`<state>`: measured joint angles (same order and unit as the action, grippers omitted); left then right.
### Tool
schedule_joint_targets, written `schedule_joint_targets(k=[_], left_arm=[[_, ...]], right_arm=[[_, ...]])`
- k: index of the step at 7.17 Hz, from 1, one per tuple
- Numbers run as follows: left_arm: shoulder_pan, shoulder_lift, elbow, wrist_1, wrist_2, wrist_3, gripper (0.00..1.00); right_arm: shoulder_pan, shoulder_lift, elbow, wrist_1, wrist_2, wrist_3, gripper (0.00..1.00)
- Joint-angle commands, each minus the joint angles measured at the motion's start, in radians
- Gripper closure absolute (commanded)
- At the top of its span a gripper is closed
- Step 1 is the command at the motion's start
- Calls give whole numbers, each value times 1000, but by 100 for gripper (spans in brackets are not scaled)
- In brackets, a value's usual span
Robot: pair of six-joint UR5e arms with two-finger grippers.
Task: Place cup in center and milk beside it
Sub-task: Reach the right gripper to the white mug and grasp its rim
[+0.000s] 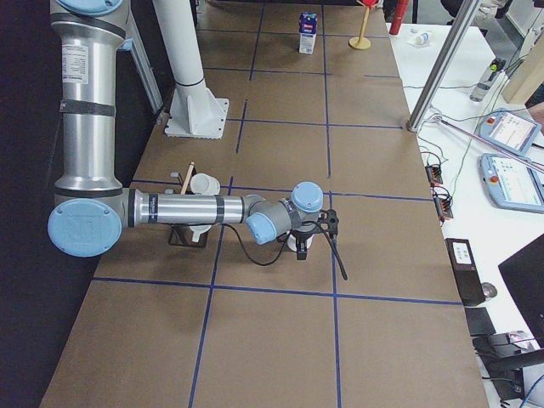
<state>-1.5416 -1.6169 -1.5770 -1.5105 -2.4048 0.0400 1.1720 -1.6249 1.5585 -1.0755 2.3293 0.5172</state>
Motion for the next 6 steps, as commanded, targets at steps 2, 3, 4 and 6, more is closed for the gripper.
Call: schedule_joint_targets(k=[2, 3, 4, 6], left_arm=[[0, 0, 2, -2, -1, 0, 0], [0, 0, 2, -2, -1, -2, 0], [0, 0, 0, -2, -1, -2, 0], [0, 0, -1, -2, -2, 0, 0]], right_arm=[[-17, 14, -23, 3, -31, 12, 100], [-15, 14, -12, 5, -24, 9, 100], [-22, 25, 115, -16, -15, 29, 100], [-267, 342, 267, -194, 12, 451, 100]])
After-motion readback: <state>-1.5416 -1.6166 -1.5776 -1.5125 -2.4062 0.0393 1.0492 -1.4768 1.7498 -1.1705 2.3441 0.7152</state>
